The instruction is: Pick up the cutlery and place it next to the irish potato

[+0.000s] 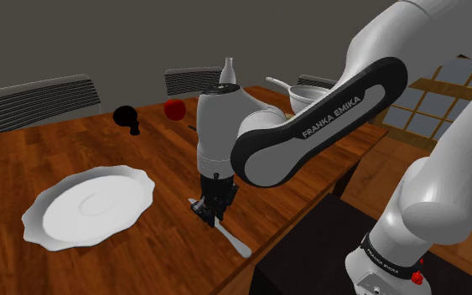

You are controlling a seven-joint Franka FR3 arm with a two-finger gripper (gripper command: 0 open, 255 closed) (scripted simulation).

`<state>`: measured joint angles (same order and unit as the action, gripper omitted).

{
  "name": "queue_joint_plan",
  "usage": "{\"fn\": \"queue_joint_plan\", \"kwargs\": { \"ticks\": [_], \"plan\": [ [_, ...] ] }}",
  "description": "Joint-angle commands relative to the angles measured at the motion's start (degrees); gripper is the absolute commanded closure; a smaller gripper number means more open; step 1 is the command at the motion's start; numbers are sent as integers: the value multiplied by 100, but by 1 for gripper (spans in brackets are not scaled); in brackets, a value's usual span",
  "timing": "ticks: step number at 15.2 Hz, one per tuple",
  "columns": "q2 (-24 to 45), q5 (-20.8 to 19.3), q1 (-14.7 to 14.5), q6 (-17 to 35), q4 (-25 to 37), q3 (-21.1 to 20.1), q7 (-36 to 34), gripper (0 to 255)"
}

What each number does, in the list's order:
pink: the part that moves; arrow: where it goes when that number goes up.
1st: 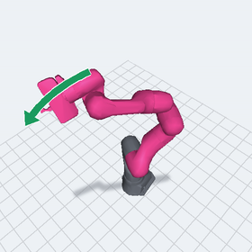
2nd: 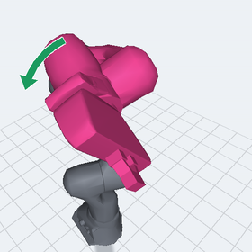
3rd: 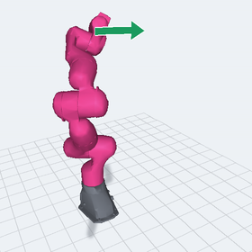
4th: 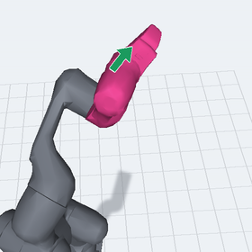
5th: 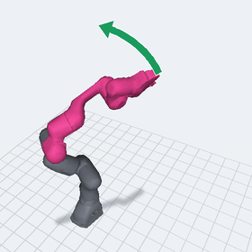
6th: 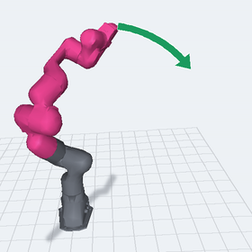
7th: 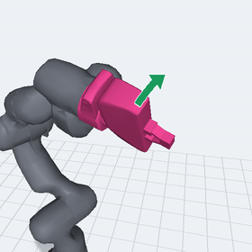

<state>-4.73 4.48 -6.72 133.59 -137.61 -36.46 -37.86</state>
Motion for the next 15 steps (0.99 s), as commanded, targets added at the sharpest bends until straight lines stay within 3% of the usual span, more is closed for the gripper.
{"fn": "queue_joint_plan", "kwargs": {
  "ticks": [1,7,15],
  "plan": [
    [0,0,0,0,0,0,0,255],
    [-1,0,0,0,0,0,0,255],
    [-456,280,-36,-668,276,94,215,255]
  ]
}}
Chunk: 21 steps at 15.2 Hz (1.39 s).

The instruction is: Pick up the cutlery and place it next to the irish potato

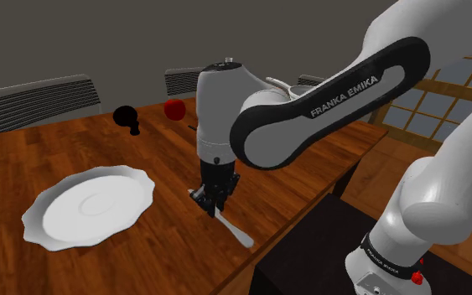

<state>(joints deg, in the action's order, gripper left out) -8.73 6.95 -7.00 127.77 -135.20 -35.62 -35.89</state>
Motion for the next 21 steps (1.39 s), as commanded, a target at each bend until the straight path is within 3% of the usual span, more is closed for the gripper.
{"fn": "queue_joint_plan", "kwargs": {
  "ticks": [1,17,21],
  "plan": [
    [-105,57,-12,-169,75,24,38,255],
    [-659,256,-37,-1457,865,242,220,255],
    [-1114,366,82,-1486,413,702,890,255]
  ]
}}
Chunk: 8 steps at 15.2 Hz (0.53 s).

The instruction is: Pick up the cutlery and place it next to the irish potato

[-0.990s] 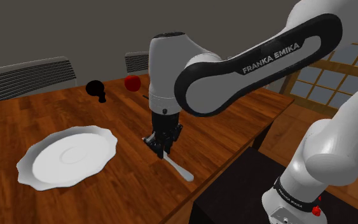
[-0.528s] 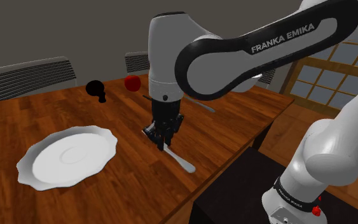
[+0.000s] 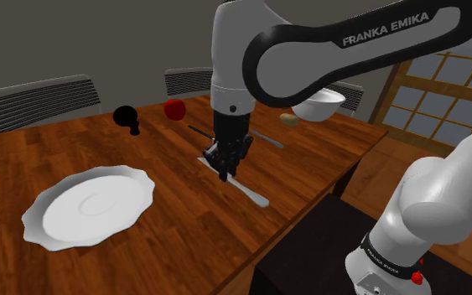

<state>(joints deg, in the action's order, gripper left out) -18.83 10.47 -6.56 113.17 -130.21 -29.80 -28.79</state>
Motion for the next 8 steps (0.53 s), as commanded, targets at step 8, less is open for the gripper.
{"fn": "queue_joint_plan", "kwargs": {
  "ticks": [8],
  "plan": [
    [-674,-113,373,-82,-698,1031,1401,255]
  ]
}}
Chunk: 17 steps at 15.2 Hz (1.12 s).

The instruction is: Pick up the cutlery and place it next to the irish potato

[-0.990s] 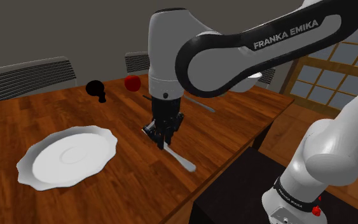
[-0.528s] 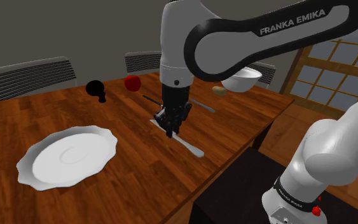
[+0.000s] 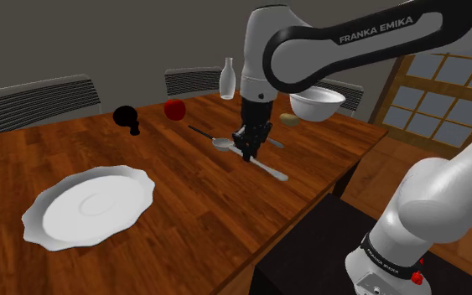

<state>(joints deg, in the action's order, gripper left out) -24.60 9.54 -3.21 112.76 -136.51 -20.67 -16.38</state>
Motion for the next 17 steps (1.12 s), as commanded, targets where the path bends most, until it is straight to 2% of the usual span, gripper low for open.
{"fn": "queue_joint_plan", "kwargs": {
  "ticks": [1,9,17],
  "plan": [
    [-137,-58,94,-44,-116,229,307,255],
    [-207,-456,585,-37,-266,1099,1440,255],
    [158,-869,1101,21,12,1915,2523,255]
  ]
}}
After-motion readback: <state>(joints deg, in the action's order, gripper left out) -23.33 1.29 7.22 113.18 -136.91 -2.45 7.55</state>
